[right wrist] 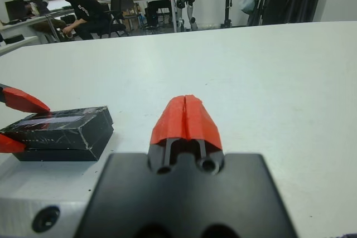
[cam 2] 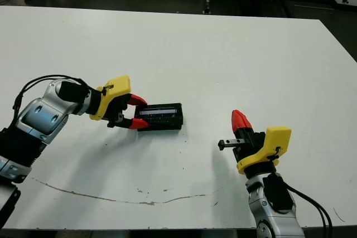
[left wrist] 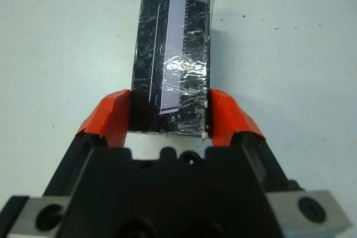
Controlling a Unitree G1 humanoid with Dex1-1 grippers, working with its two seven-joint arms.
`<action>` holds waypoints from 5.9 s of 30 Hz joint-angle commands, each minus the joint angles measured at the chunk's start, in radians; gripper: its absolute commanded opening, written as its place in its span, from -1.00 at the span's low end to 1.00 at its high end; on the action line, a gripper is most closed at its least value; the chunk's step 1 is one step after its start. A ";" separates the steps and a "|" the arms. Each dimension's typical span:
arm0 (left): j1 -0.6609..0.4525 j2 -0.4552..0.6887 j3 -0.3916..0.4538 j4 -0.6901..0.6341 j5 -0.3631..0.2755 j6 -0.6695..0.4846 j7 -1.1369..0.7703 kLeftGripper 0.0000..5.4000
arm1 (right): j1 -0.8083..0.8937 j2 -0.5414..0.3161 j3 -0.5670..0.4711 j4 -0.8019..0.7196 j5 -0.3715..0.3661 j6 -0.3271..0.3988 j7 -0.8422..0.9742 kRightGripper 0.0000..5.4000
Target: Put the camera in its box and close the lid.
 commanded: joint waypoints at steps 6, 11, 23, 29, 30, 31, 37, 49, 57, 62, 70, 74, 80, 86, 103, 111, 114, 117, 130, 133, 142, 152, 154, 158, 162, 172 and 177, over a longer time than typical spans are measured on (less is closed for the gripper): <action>0.134 0.040 -0.037 -0.058 -0.012 0.089 -0.061 0.14 | -0.006 -0.012 -0.010 0.007 0.008 0.006 0.007 -1.00; 0.151 0.054 -0.035 -0.091 -0.005 0.106 -0.051 0.14 | -0.005 -0.012 -0.008 0.010 0.006 0.002 0.008 -1.00; 0.167 0.058 -0.035 -0.085 -0.007 0.053 -0.052 0.14 | 0.001 -0.009 -0.006 0.006 0.002 -0.002 0.006 -1.00; 0.171 0.067 -0.040 -0.085 0.001 0.062 -0.046 0.14 | 0.001 -0.011 -0.005 0.012 0.003 -0.007 0.014 -1.00; 0.172 0.069 -0.042 -0.088 0.002 0.068 -0.044 0.14 | 0.002 -0.010 -0.005 0.011 0.002 -0.006 0.014 -1.00; 0.172 0.070 -0.043 -0.089 0.003 0.072 -0.043 0.14 | 0.002 -0.010 -0.005 0.010 0.000 -0.003 0.011 -1.00; 0.184 0.073 -0.034 -0.086 -0.008 0.080 -0.045 0.14 | 0.005 -0.005 -0.002 0.001 0.001 0.007 -0.001 -1.00; 0.181 0.062 -0.058 -0.049 0.005 0.036 -0.047 0.14 | 0.002 -0.007 -0.001 0.005 0.003 0.006 0.004 -1.00; 0.151 0.068 -0.115 -0.081 0.092 0.015 -0.010 0.39 | 0.003 -0.008 -0.004 0.007 0.006 0.003 0.007 -1.00; 0.154 0.083 -0.116 -0.101 0.121 -0.031 -0.014 0.67 | 0.005 -0.006 -0.002 0.000 0.002 0.012 -0.002 -1.00; 0.147 0.077 -0.115 -0.104 0.114 0.011 -0.017 0.99 | 0.005 -0.009 -0.002 0.003 0.003 0.007 0.002 -1.00; 0.147 0.079 -0.117 -0.112 0.116 0.029 -0.013 0.99 | 0.006 -0.007 -0.002 -0.001 0.002 0.012 -0.004 -1.00; 0.149 0.086 -0.120 -0.121 0.130 0.007 -0.006 0.99 | 0.005 -0.008 -0.002 -0.003 0.006 0.016 -0.003 -1.00; 0.148 0.102 -0.128 -0.116 0.171 -0.039 0.016 0.99 | 0.007 -0.005 -0.001 -0.002 0.003 0.012 -0.006 -1.00; 0.106 0.221 -0.134 -0.123 0.339 0.067 0.074 0.99 | 0.000 -0.017 -0.006 0.002 0.017 0.009 0.011 -1.00; 0.101 0.226 -0.109 -0.082 0.369 0.045 0.120 0.99 | 0.000 -0.012 -0.003 -0.007 0.011 0.019 -0.006 -1.00; 0.081 0.240 -0.088 -0.071 0.358 0.035 0.099 0.99 | -0.001 -0.017 -0.005 -0.003 0.013 0.012 0.001 -1.00; 0.064 0.255 0.023 -0.065 0.241 0.036 0.041 0.99 | -0.001 -0.019 -0.008 -0.004 0.017 0.014 0.003 -1.00; 0.092 0.075 0.493 -0.295 -0.187 0.160 0.259 0.34 | 0.002 -0.012 -0.004 0.001 0.011 0.011 0.003 -1.00; 0.118 0.011 0.509 -0.368 -0.237 0.172 0.337 0.20 | 0.004 -0.009 -0.005 -0.002 0.017 0.018 -0.001 -1.00; 0.192 -0.157 0.443 -0.527 -0.278 0.197 0.551 -0.31 | 0.004 -0.011 0.002 0.002 0.003 0.010 -0.004 -1.00; 0.282 -0.299 0.322 -0.521 -0.289 0.249 0.665 -0.89 | 0.002 -0.012 0.002 0.013 0.006 -0.004 0.008 -1.00; 0.300 -0.314 0.294 -0.514 -0.275 0.254 0.690 -0.99 | 0.002 -0.012 0.002 0.015 0.010 -0.003 0.011 -1.00; 0.326 -0.326 0.249 -0.483 -0.246 0.231 0.709 -1.00 | 0.004 -0.011 0.004 0.009 0.006 0.002 0.006 -1.00; 0.350 -0.341 0.225 -0.427 -0.227 0.184 0.702 -1.00 | 0.004 -0.010 0.006 0.006 0.000 0.006 -0.002 -1.00; 0.378 -0.344 0.186 -0.322 -0.189 0.143 0.683 -1.00 | 0.003 -0.013 0.004 0.017 0.006 -0.011 0.013 -1.00; 0.386 -0.336 0.151 -0.286 -0.133 0.139 0.700 -1.00 | 0.005 -0.012 0.005 0.010 0.002 0.000 0.005 -1.00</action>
